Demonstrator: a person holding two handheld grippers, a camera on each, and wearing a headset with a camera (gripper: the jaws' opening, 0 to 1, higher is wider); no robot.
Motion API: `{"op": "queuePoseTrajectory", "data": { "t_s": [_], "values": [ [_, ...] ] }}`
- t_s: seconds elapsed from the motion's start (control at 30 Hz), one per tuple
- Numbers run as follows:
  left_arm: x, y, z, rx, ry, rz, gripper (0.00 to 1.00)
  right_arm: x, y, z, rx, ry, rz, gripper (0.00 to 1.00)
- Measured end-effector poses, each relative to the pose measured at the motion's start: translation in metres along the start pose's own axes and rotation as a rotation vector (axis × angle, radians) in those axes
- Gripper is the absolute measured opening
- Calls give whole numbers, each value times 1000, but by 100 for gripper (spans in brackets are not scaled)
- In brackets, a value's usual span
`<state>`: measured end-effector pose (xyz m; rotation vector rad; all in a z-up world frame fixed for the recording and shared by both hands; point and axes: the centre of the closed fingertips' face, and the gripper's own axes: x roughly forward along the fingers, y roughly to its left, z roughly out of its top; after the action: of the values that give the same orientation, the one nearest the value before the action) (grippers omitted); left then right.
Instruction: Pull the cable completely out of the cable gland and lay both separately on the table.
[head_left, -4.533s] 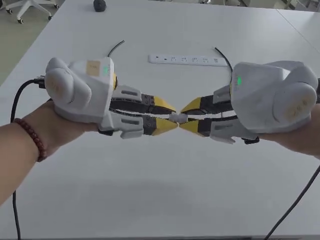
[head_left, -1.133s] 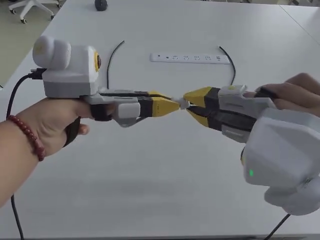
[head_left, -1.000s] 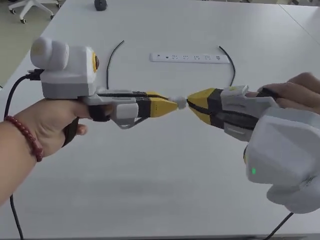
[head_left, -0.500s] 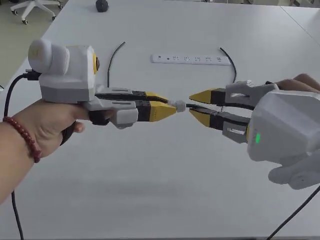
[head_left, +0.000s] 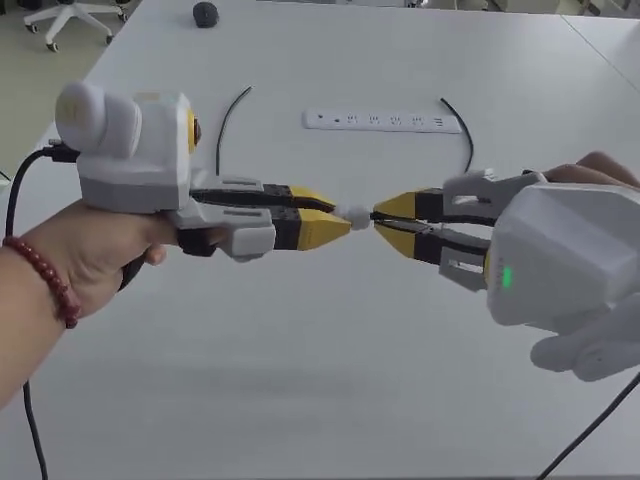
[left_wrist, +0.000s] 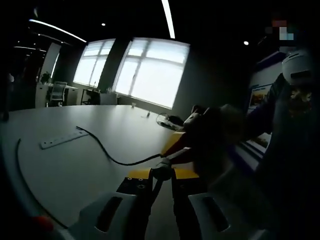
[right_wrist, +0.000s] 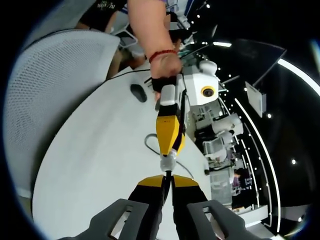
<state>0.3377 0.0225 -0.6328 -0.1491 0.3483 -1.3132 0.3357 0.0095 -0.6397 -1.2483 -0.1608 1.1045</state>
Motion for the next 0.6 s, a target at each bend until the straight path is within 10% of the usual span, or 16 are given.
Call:
{"op": "queuePoseTrajectory", "data": {
  "t_s": [0.6],
  "values": [
    [-1, 1, -6, 58, 46, 16, 15, -3, 3, -12, -9, 45, 17, 0]
  ]
}}
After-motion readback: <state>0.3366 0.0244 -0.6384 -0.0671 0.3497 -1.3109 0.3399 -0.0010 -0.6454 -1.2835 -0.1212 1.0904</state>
